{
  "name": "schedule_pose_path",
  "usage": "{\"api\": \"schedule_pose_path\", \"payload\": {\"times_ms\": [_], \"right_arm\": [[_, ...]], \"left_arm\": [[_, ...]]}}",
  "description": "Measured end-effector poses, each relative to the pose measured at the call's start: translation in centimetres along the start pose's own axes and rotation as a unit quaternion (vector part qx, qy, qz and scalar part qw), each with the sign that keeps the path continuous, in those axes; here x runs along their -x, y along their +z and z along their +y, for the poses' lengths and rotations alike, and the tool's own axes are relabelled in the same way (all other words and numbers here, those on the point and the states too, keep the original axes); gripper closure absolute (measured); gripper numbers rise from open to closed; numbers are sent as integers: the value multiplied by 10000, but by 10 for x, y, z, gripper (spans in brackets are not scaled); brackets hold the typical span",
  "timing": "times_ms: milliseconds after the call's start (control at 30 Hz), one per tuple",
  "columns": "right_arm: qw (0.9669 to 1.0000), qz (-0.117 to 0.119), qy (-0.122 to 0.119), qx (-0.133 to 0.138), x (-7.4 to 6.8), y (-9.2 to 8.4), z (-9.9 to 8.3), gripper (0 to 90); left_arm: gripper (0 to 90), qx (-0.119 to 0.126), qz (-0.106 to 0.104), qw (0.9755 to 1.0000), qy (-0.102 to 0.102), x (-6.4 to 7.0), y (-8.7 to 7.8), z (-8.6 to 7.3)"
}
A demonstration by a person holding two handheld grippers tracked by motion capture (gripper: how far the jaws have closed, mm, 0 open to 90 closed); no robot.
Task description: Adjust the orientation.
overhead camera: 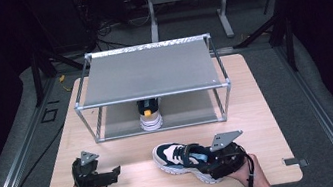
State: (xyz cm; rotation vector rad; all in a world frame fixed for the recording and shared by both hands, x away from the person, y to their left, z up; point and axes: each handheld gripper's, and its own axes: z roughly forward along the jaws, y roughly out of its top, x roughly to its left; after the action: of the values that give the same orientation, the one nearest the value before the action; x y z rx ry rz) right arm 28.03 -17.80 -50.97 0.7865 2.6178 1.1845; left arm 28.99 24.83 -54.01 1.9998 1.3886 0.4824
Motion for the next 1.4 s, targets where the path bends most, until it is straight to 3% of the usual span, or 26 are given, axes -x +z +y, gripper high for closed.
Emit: {"api": "schedule_pose_path", "payload": {"times_ms": [300,500,733,800,1133,1400], "right_arm": [[9979,-498,371,158,5,-12,6,301],[9942,-859,636,148,8,-16,12,300],[9906,-1062,843,205,12,-17,19,298],[9879,-1270,881,138,12,-17,22,298],[9812,-1547,1131,235,23,-12,29,297],[9758,-1746,1312,147,30,-6,36,295]], "left_arm": [[0,39,36,10000,1,0,-2,1],[0,74,35,10000,30,1,-5,3],[0,122,73,9999,6,0,-8,3],[0,137,84,9999,5,0,-9,3],[0,149,89,9998,40,2,-8,3],[0,158,104,9998,65,3,-9,4]]}}
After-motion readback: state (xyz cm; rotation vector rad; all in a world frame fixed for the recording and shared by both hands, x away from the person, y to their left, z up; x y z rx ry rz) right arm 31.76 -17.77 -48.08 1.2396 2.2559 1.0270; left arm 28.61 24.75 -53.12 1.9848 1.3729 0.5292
